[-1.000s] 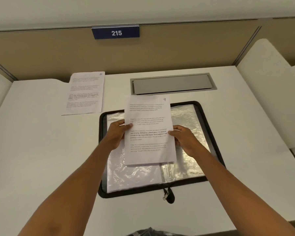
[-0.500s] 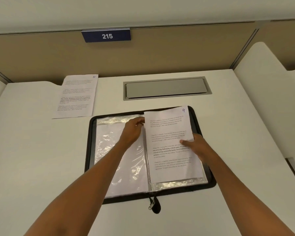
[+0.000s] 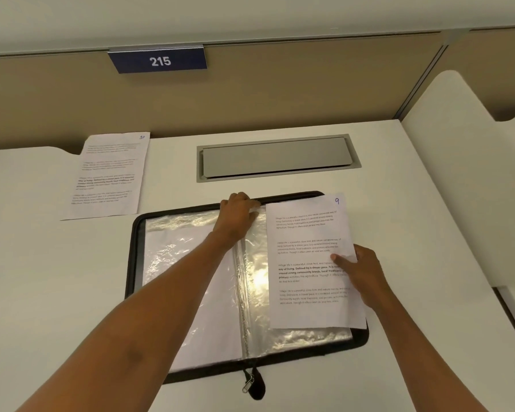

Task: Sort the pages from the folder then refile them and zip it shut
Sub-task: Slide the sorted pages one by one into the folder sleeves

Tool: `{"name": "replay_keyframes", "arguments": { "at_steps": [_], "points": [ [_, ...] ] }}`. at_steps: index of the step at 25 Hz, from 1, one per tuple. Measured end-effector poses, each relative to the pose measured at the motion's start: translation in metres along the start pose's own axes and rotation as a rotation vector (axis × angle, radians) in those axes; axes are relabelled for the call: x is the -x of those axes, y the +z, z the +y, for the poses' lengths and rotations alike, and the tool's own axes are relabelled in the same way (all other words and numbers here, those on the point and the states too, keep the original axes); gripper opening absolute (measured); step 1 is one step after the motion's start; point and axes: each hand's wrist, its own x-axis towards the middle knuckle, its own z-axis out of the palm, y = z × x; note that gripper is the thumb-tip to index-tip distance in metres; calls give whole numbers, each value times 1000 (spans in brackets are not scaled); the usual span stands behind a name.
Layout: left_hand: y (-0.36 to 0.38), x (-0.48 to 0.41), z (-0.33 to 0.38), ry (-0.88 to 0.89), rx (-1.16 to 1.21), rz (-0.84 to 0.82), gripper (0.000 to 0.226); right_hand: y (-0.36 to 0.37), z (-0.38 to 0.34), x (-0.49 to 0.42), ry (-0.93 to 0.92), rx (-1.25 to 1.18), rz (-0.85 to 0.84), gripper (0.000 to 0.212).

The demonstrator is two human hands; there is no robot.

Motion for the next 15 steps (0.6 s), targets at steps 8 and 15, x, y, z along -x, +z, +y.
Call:
{"name": "replay_keyframes", "arguments": {
  "at_steps": [8, 15],
  "points": [
    [2, -10, -1, 148, -18, 91, 6, -26, -44, -11, -118, 58, 146, 22],
    [6, 0, -14, 315, -146, 258, 4, -29, -126, -34, -456, -14, 304, 25]
  ]
}}
